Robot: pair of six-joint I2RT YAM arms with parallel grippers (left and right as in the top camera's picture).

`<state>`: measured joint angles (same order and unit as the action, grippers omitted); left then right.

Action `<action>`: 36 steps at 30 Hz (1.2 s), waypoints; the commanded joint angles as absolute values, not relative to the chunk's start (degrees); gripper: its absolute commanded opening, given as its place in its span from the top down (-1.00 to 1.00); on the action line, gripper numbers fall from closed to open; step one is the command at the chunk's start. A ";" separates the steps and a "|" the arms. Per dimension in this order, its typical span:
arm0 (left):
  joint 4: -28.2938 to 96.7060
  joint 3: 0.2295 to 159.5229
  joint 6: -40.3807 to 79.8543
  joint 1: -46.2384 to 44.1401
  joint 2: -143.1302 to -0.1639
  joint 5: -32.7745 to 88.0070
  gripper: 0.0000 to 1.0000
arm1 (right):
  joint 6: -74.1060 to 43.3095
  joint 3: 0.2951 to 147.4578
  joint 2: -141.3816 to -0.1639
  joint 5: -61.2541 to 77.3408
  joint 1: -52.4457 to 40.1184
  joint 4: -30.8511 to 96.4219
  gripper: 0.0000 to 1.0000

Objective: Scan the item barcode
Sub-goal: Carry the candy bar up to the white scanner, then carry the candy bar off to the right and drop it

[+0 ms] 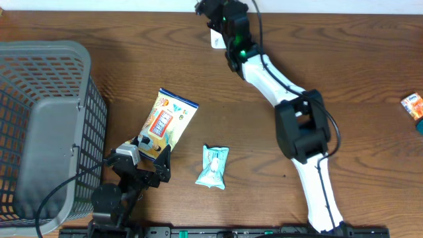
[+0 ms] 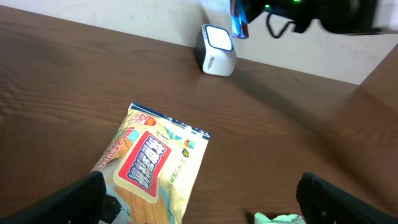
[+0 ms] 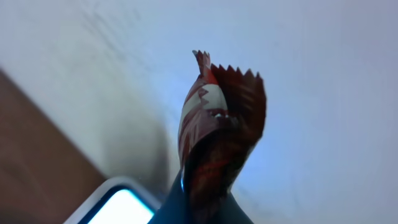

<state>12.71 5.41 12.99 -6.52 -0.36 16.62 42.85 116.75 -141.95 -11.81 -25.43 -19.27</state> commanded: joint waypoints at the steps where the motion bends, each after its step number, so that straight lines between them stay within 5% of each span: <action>1: 14.11 4.54 11.84 -6.33 -0.23 17.54 -0.96 | 49.43 123.63 -144.09 -14.17 -25.32 -19.94 0.98; 16: 14.11 4.56 11.84 -6.33 -0.23 17.54 -0.95 | 57.84 124.44 -145.69 -22.26 -25.58 -14.48 0.98; 22: 14.11 4.54 11.84 -6.33 -0.23 17.54 -0.95 | 53.47 124.44 -138.10 -34.98 -22.74 6.24 0.99; 31: 14.11 4.54 11.84 -6.33 -0.23 17.54 -0.96 | 37.87 124.22 -132.92 -43.16 -4.25 44.80 0.98; 36: 14.11 4.54 11.84 -6.33 -0.23 17.54 -0.96 | 32.08 121.01 -133.40 -32.03 9.45 48.88 0.98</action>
